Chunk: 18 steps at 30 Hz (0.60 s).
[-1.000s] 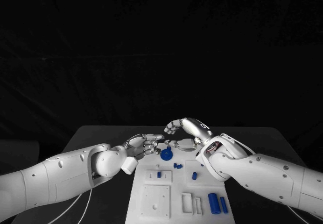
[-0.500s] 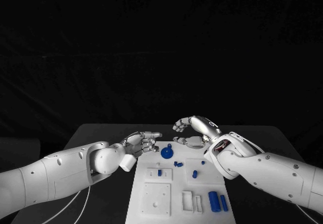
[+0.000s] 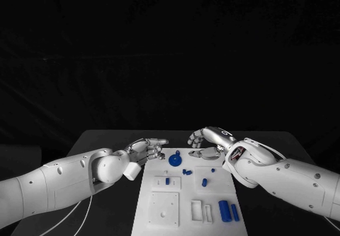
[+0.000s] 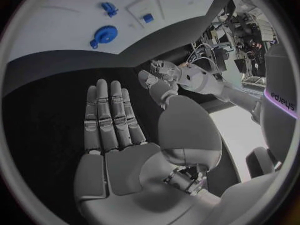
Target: Assemble the parts on the task board
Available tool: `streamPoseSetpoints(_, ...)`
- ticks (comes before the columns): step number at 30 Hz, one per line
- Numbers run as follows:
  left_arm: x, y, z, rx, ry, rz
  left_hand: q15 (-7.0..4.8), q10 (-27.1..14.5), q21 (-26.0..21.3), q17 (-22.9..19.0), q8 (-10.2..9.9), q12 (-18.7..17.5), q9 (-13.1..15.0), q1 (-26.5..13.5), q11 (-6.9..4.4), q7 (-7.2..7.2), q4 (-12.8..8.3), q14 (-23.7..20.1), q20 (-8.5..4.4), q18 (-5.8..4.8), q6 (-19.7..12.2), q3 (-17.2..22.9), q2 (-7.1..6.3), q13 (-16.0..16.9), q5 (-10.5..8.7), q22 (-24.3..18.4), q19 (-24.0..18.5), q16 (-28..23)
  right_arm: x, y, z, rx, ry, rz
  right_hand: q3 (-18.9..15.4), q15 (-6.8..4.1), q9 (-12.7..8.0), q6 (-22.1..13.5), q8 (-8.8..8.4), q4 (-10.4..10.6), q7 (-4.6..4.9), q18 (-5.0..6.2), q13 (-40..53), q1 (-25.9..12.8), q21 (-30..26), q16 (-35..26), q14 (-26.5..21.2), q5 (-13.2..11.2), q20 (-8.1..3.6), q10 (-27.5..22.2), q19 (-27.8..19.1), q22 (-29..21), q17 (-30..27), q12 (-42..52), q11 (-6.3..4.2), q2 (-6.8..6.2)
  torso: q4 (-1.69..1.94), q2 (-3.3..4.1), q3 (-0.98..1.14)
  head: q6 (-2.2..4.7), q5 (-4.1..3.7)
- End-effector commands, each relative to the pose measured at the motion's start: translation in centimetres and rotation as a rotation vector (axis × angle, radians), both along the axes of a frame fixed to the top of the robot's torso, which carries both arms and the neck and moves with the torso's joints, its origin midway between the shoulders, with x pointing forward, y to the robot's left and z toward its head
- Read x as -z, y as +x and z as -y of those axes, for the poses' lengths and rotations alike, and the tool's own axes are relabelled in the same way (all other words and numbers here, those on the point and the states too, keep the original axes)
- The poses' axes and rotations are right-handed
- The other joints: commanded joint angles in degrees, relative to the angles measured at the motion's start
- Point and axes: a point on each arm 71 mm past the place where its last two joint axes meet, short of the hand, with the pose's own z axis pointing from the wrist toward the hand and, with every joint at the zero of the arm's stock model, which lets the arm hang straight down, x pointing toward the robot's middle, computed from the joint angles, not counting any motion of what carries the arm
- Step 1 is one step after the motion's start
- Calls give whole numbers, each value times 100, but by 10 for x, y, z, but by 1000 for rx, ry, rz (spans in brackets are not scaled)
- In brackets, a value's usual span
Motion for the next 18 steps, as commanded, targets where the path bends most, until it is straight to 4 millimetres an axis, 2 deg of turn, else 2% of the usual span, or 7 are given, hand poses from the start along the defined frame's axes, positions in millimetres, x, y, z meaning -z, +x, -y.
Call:
streamPoseSetpoints(1,-2,0,0,8,27,45,-21,-34,-14,9,-32,21,-3,-71,4,40,-31,-30,-443,-44,-25,0,9,7,11,100,7,30,11,3,1,-28,-177,-68,-156,-254,16,63,50,-5,-39,35,396,-40,342,507,429,49,-235,455,613,122,506,506,-223,-7,1,4,1,-13,-7)
streamPoseSetpoints(3,-2,0,1,10,33,50,-21,-34,-13,9,-34,22,-4,-75,5,41,-33,-30,-444,-44,-28,1,8,7,11,101,8,30,13,5,1,-32,-195,-86,-418,-573,38,102,67,-37,-186,35,1118,-10,894,1378,820,89,-558,795,1358,398,1428,1484,-353,-67,4,3,0,-35,-5)
streamPoseSetpoints(6,-3,-2,3,19,42,57,-22,-32,-12,10,-35,24,-4,-79,5,41,-34,-29,-444,-44,-30,1,5,7,11,101,9,31,16,9,0,-35,-224,-120,-539,-788,61,144,62,63,-222,35,2422,91,1414,2301,704,178,-831,263,1753,767,2753,2972,-403,62,7,3,-1,-60,-12)
streamPoseSetpoints(7,-3,-2,3,22,43,59,-22,-32,-11,10,-36,25,-4,-84,6,42,-35,-28,-444,-44,-31,0,1,7,11,102,11,32,17,10,-1,-36,-235,-128,-567,-878,39,159,9,-28,-247,35,3286,154,1816,2805,501,229,-970,-281,1713,1187,3281,3870,-360,174,5,3,-3,-68,-11)
streamPoseSetpoints(9,-3,-3,5,30,49,64,-22,-31,-10,10,-37,26,-4,-88,6,42,-37,-27,-445,-44,-32,0,-2,7,11,103,12,33,20,11,-1,-33,-256,-134,-652,-952,35,182,-7,-8,-189,35,3701,57,2252,3234,694,173,-1077,-273,2016,1456,3548,4363,-383,84,4,4,-8,-91,-18)
streamPoseSetpoints(13,-3,-3,7,32,51,65,-23,-31,-9,10,-40,28,-5,-96,7,43,-39,-27,-446,-44,-36,-1,-9,7,10,104,15,34,26,14,-2,-28,-296,-146,-556,-986,39,245,-42,-14,-207,35,4462,45,3364,4018,760,147,-1375,-468,2136,1437,3991,5071,-404,121,11,8,-15,-141,-23)
streamPoseSetpoints(18,-4,-4,8,36,56,70,-24,-31,-7,10,-43,30,-5,-99,7,44,-43,-26,-448,-44,-39,1,-14,7,10,104,18,35,36,16,-5,-24,-335,-167,-431,-1001,52,259,-61,-10,-203,35,4704,3,3823,4245,761,126,-1462,-460,2041,1435,4068,5178,-398,143,15,9,-20,-178,-35)
